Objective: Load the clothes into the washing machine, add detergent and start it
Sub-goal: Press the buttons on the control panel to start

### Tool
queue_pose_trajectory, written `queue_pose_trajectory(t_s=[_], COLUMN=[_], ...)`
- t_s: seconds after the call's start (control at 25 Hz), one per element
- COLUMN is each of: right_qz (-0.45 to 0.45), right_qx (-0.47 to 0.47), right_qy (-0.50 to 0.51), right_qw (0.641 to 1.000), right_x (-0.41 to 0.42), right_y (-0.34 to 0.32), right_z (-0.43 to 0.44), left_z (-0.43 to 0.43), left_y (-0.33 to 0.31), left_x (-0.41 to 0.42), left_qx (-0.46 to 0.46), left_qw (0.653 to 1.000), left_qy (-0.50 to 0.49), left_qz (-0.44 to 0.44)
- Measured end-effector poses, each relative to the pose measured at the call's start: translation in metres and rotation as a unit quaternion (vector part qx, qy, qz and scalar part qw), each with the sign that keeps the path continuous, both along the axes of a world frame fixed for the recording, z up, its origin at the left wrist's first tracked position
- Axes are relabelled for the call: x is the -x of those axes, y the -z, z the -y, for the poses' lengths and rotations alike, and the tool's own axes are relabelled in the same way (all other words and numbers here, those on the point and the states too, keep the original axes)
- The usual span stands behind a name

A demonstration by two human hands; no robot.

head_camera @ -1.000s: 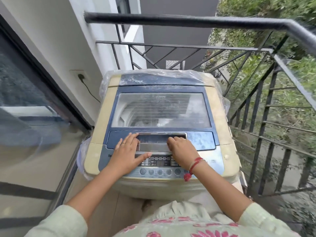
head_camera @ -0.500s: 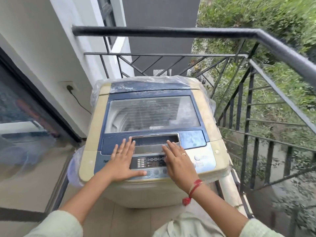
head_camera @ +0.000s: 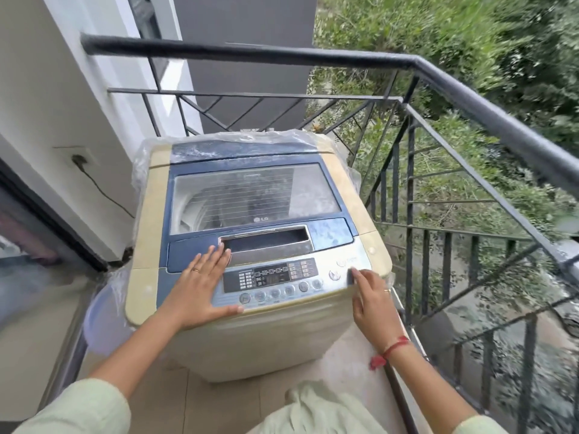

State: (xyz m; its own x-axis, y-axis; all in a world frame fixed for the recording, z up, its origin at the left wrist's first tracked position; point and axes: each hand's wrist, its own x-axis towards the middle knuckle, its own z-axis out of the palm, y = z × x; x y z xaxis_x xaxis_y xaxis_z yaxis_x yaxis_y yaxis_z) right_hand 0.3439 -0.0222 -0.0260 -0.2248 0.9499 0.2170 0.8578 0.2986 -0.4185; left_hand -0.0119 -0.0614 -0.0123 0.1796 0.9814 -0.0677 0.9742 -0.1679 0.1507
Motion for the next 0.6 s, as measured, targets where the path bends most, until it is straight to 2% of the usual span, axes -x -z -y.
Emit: queue_pose_trajectory(t_s=[0.12,0.2,0.4,0.6], right_qz=[0.154,0.213,0.23,0.232], right_qx=[-0.006,-0.007,-0.017,0.013], right_qy=[-0.008,-0.021,-0.057,-0.067], right_qw=[0.988,0.977,0.971,0.97], right_x=[0.002,0.006,0.003,0.002], right_y=[-0.011,-0.017,-0.019,-0.026], right_z=[-0.019,-0.023,-0.026,-0.029], left_z=[0.001,0.0,0.0,0.0], left_y=[0.002,0.001,0.002,0.004], left_x=[-0.001,-0.002,-0.001,-0.001], left_qx=[-0.014,-0.021,-0.039,-0.049], left_qw=[1.0,0.999,0.998,0.998], left_qy=[-0.014,-0.013,-0.014,-0.014], left_qz=[0.014,0.025,0.036,0.041])
